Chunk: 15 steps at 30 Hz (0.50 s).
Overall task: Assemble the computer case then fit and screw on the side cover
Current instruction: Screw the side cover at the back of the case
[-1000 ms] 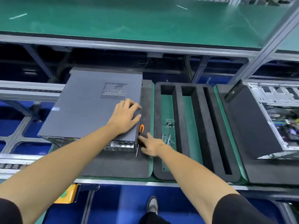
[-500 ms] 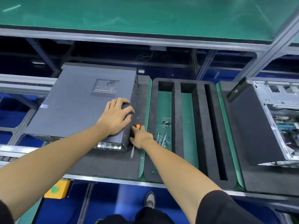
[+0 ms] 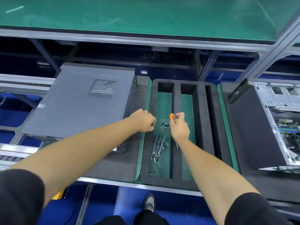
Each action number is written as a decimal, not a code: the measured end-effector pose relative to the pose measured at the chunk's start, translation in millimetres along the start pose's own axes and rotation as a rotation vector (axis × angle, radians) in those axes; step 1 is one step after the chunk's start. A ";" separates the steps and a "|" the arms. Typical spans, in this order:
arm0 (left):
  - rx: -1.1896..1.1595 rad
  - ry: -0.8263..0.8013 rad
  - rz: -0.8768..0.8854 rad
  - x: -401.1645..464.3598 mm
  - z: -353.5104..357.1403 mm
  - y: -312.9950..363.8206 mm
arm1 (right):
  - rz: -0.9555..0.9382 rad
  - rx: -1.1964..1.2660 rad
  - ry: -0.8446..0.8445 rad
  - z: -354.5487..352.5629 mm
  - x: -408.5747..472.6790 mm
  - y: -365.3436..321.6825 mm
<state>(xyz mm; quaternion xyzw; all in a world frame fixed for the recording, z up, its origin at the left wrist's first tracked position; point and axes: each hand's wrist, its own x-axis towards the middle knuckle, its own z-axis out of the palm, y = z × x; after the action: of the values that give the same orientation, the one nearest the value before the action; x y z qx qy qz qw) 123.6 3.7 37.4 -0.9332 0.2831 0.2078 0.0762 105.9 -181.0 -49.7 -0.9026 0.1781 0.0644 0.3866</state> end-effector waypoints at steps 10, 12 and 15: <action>0.217 -0.118 -0.014 64.0 105.0 65.5 | -0.003 0.195 0.066 32.5 10.9 48.0; 0.243 -0.142 0.019 71.3 115.3 66.2 | -0.050 0.179 0.103 38.6 10.4 54.0; 0.253 -0.169 0.072 83.4 125.0 70.4 | -0.093 0.165 0.144 43.9 11.8 60.4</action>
<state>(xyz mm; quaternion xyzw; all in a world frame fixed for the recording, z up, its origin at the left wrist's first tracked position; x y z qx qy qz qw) 103.9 -63.5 -113.0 -0.8847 0.3328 0.2509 0.2091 95.4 -191.0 -123.8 -0.8772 0.1680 -0.0336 0.4485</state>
